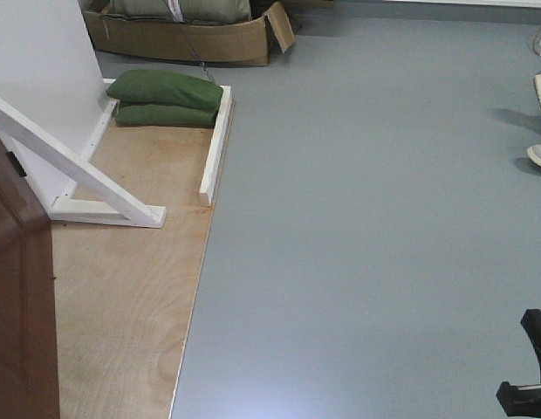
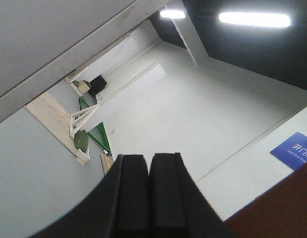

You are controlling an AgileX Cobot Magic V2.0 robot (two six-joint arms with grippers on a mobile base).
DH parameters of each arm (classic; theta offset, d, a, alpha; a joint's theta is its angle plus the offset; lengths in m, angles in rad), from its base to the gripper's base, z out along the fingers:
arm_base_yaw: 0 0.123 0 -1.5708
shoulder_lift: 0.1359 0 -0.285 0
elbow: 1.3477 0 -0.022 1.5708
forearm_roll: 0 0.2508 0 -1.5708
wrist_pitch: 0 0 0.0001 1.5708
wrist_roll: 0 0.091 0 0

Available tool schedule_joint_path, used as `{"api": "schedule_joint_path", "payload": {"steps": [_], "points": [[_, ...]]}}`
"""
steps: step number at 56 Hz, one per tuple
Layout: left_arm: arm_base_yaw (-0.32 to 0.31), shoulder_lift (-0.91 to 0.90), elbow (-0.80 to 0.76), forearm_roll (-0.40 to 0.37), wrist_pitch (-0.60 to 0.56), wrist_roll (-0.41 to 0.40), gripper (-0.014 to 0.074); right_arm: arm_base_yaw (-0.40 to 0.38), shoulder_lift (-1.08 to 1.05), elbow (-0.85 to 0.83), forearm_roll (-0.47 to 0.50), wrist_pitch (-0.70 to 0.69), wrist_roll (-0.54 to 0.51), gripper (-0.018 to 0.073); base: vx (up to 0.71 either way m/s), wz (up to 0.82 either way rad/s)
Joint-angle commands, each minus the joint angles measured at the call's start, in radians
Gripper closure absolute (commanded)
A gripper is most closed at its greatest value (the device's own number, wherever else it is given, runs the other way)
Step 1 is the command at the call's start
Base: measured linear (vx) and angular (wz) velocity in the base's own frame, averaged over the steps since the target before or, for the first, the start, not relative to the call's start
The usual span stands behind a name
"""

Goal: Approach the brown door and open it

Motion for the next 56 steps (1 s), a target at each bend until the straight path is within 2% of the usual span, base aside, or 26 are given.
{"api": "schedule_joint_path", "payload": {"steps": [1,12,23,38,56], "points": [[-0.002,0.046,-0.024,0.076,0.024,-0.066,0.0603,0.001,-0.006,0.004,-0.003,-0.081,-0.008,0.0559,0.00,0.00],[-0.002,0.093,-0.025,0.082,0.020,-0.148,0.0603,0.001,-0.006,0.004,-0.003,-0.077,-0.008,0.0559,0.00,0.00],[-0.002,0.120,-0.025,0.081,0.021,-0.196,0.0603,0.001,-0.006,0.004,-0.003,-0.077,-0.008,0.0559,0.00,0.00],[-0.002,0.132,-0.025,0.078,0.077,-0.273,0.0603,0.001,-0.006,0.004,-0.003,-0.077,-0.008,0.0559,0.00,0.00],[-0.002,0.154,-0.025,0.068,0.155,-0.275,0.0603,0.001,-0.006,0.004,-0.003,-0.077,-0.008,0.0559,0.00,0.00]]}}
